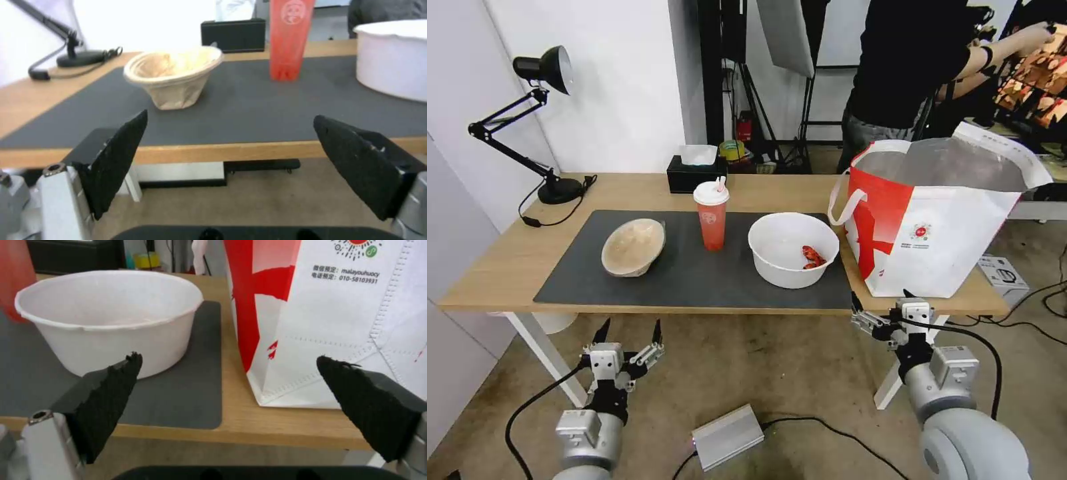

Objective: Pick up the trash from the table and place it into the takeout bag.

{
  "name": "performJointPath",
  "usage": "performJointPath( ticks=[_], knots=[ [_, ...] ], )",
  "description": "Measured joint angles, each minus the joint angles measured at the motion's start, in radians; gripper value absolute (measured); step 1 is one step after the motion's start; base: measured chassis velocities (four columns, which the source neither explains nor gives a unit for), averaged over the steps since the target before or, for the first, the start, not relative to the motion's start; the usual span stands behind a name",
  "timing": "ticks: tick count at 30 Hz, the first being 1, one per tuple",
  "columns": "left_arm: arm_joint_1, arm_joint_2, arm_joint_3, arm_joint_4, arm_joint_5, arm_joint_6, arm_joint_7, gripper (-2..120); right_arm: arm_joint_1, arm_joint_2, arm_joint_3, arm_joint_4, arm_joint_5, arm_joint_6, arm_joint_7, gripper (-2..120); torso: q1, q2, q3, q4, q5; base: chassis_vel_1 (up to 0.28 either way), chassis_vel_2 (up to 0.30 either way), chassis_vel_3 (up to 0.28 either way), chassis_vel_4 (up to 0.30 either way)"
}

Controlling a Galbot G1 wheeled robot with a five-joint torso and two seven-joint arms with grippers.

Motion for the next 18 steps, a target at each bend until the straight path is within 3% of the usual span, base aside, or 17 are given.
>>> performJointPath(
  ticks=[7, 18],
  knots=[
    [0.037, 0.002, -0.003, -0.011, 0.089, -0.057, 0.022, 100, -0.006, -0.001, 0.002, 0.008, 0.0, 0.013, 0.0, 100, 0.0, 0.0, 0.0, 0.0, 0.0, 0.0, 0.0, 0.0, 0.0],
    [0.042, 0.007, -0.024, -0.019, 0.111, -0.069, 0.022, 100, -0.015, -0.023, -0.009, 0.037, 0.044, 0.027, -0.005, 100, 0.0, 0.0, 0.0, 0.0, 0.0, 0.0, 0.0, 0.0, 0.0]
  ],
)
